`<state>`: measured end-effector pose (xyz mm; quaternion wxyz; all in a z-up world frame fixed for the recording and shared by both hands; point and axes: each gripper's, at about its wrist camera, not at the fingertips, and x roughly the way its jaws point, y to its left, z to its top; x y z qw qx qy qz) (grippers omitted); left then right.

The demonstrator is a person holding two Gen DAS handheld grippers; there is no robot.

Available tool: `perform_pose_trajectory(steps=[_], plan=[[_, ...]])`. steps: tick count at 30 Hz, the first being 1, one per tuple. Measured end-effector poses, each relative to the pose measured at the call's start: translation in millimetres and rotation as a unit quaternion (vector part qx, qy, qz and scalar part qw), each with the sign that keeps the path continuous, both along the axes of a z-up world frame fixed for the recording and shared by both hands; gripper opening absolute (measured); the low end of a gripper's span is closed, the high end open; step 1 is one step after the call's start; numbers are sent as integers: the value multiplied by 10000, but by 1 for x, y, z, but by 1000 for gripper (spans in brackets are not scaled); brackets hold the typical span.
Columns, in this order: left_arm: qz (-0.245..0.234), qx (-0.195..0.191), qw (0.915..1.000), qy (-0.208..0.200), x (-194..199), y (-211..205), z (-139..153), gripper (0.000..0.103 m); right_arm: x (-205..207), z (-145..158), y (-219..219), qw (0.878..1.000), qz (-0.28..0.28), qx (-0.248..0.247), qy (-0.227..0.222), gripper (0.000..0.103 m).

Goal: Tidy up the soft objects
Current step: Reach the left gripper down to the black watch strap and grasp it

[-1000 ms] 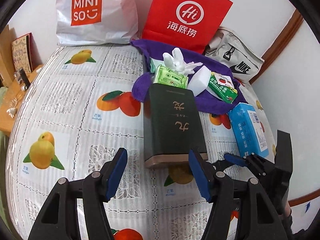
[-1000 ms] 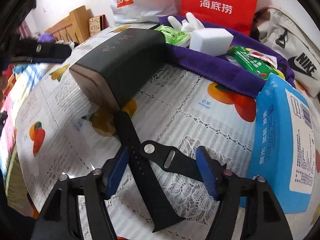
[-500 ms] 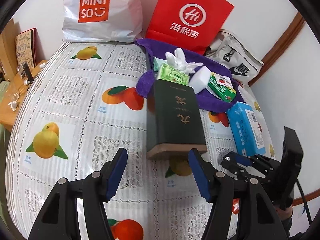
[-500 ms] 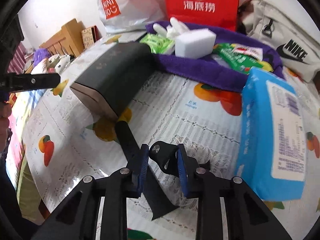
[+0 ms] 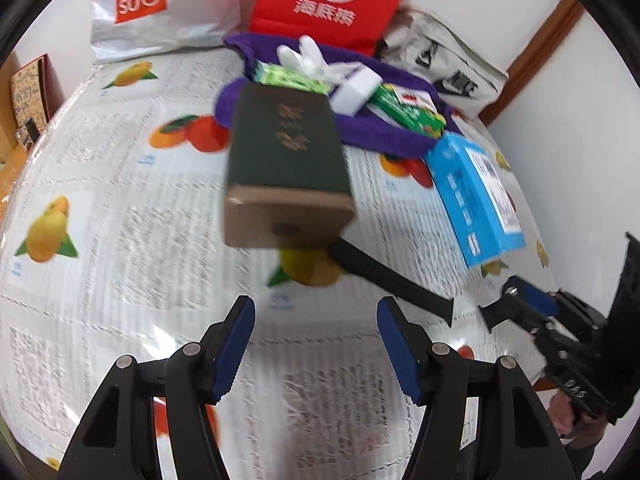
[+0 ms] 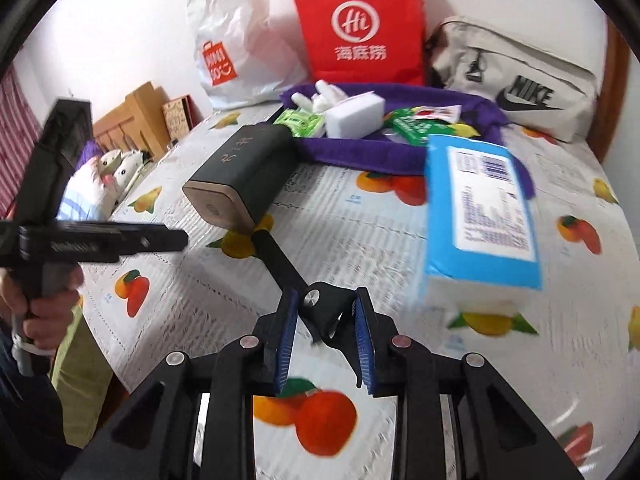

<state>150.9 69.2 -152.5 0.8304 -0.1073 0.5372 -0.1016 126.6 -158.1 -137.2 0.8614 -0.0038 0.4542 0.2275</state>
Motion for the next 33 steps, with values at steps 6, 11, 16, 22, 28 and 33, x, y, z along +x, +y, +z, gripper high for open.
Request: perform_pose_trajectory(steps=[6,11,16,22,28,33], plan=[[-152,137,9997,128,-2,-37,-15,61,-15,6,-35,9996,-235,76,-155,29],[-233,157,9991,313,10,-63,-29,61,-21,4,-65,9988,-415,153,-211,29],[-89,313,9990,305,25,-86,-35,66,-26,0,-88,9979,-525,311,-226,29],[-40,1285,9916,160,38,-125,-40,70,-24,-7,-106,9969,-616,454,-164,29],[-52,1438,9896,-33,31,-127,-40,70,-21,-11,-113,9965,-661,494,-164,29],[-21,1345,9909,-17,8,-102,-36,62,-25,-9,-108,9968,-569,527,-219,29]])
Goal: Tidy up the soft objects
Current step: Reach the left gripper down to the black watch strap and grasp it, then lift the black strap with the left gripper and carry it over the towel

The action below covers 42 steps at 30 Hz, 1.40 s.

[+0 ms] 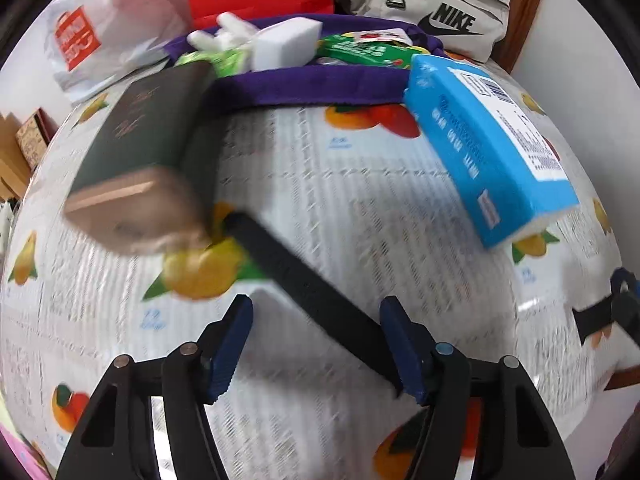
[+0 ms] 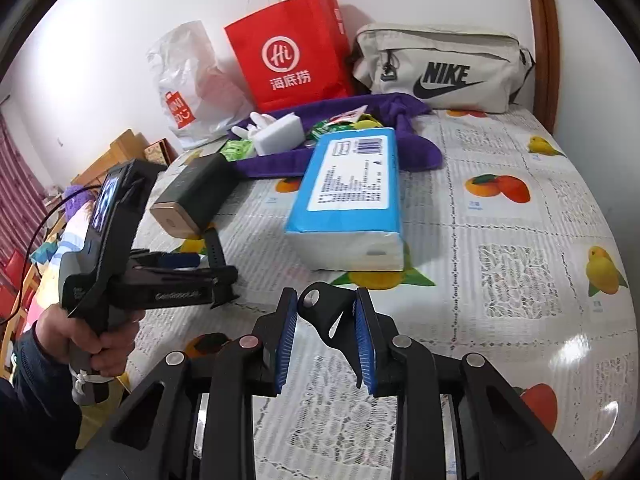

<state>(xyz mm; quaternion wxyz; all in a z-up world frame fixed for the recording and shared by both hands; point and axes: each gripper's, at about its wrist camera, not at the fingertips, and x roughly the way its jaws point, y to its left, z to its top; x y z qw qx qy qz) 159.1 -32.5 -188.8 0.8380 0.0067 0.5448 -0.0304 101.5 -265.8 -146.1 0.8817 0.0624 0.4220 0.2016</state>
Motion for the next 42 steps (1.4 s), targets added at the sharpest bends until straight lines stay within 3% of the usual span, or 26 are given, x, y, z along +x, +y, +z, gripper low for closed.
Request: perform_pose_trajectory(steps=[9,10,11,12,19,23,25,32,42], plan=[[117,-125,9998,53,-7,11,0,60,-11,5,5,9999,89,90,-75,29],[90,-114,9999,9,-4,9,-1,55,-11,5,5,9999,87,89,-67,29],[30,31,10000,-64,-1,3,-2,34,-11,5,5,9999,84,81,-64,29],[-141,133,9997,-143,0,-3,-1,22,-11,4,5,9999,77,70,-62,29],[-48,-375,9992,-165,-4,13,0,23,-7,1,-1,10000,10,45,-27,29],[-162,-57,9991,-382,-2,-1,-2,26,-4,-4,-1,10000,-12,41,20,29],[-237,122,9985,-484,-4,-6,-2,21,-4,-5,1,10000,2,42,31,29],[-135,-461,9980,-415,-7,16,5,20,-9,-1,3,10000,-45,-39,-4,29],[-3,-577,9962,-656,-41,48,33,20,-18,8,5,9999,-143,7,-41,29]])
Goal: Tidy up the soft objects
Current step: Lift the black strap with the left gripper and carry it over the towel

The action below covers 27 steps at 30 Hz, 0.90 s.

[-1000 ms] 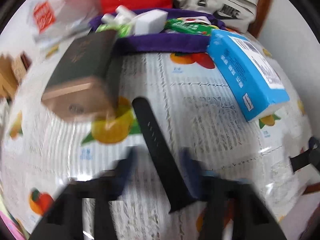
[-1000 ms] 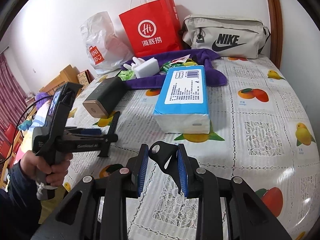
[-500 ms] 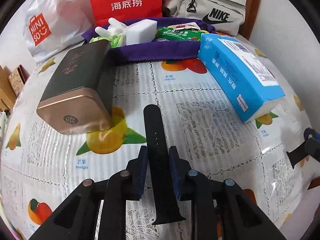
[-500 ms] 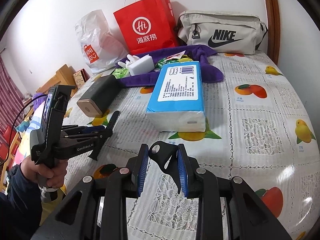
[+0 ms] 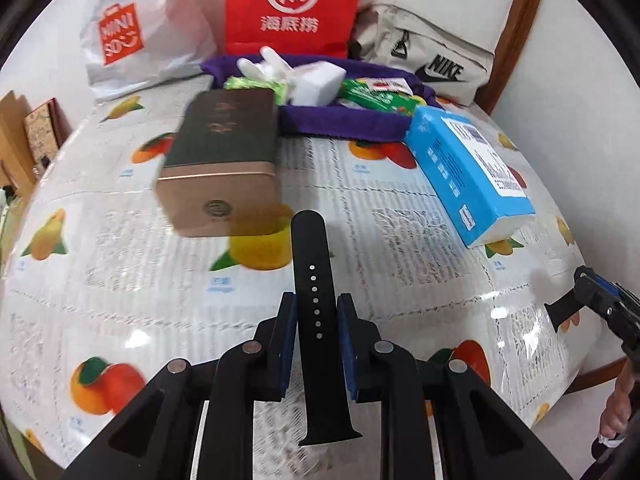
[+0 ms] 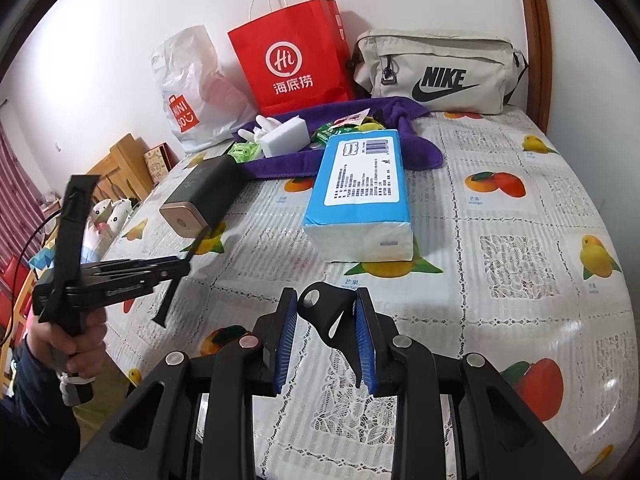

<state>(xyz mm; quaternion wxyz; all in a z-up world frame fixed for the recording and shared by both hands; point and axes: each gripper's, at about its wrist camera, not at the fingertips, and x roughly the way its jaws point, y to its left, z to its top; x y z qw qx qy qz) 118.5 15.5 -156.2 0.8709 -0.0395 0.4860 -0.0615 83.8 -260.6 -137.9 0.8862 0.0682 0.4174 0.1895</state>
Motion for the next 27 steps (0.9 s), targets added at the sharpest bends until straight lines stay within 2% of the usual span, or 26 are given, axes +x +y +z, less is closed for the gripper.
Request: perform_pose_trajectory(steps=[12,27], plan=[[287,-123,9987,-395,-15,37,41,20,4,27,7,9995,-16,-110,-298,29],[419,-245,9967,-651,33,53,79,20,52,76,23,9964,207,-80,-821,29]])
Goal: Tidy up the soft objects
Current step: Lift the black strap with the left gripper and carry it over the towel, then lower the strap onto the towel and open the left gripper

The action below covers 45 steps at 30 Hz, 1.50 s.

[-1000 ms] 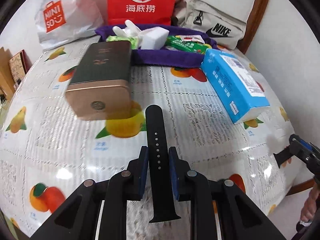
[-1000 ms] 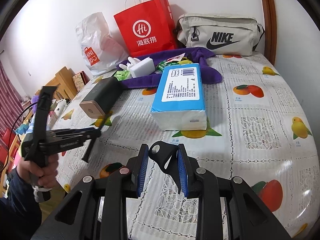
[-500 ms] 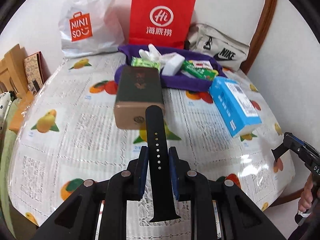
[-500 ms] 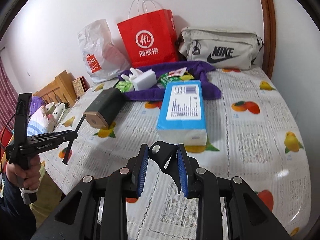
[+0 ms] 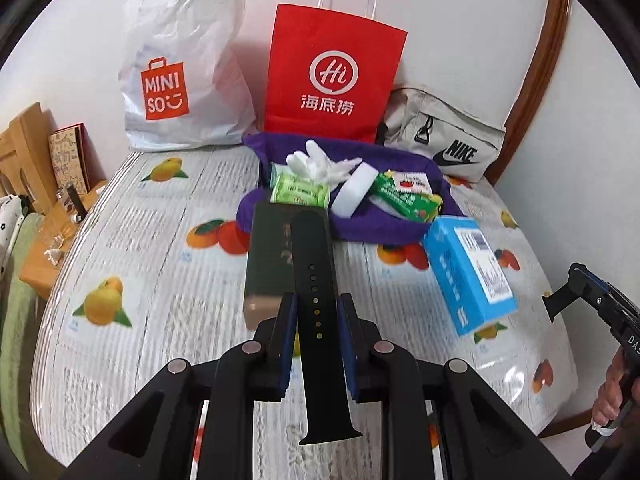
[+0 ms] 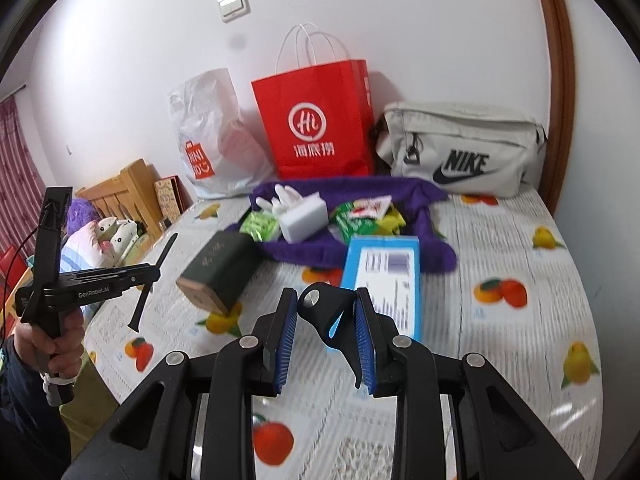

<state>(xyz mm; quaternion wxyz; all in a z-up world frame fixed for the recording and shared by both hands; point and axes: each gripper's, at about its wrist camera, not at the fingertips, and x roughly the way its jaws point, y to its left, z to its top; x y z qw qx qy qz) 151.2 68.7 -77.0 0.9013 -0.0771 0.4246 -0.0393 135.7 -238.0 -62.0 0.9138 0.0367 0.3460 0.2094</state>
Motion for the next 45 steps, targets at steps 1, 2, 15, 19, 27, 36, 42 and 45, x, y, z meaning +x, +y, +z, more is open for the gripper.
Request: perform_pose_trajectory(steps=[1,2,15,19,27,36,42,45], plan=[[10,14,10000,-9,4,0,1,20,4,2,2,10000,21,4,-23,29],[13,22,10000,-16,7,0,2,20,8,4,3,10000,35,7,-41,29],[81,-35,10000,-14,74,6,8,20,76,9,11,9998,136,37,-150,29],[44,1,10000,-17,96,3,6,20,94,9,13,9997,145,31,-182,29],[77,-22,10000,45,138,0,-3,20,138,5,19,9995,211,-20,-237,29],[80,-50,9999,121,177,-1,-15,20,181,-2,27,9993,263,-73,-265,29],[80,-16,9999,137,199,-2,-18,20,205,-5,34,9991,319,-140,-253,29],[90,-12,9998,159,210,-1,-20,20,214,-7,34,9991,335,-103,-237,29]])
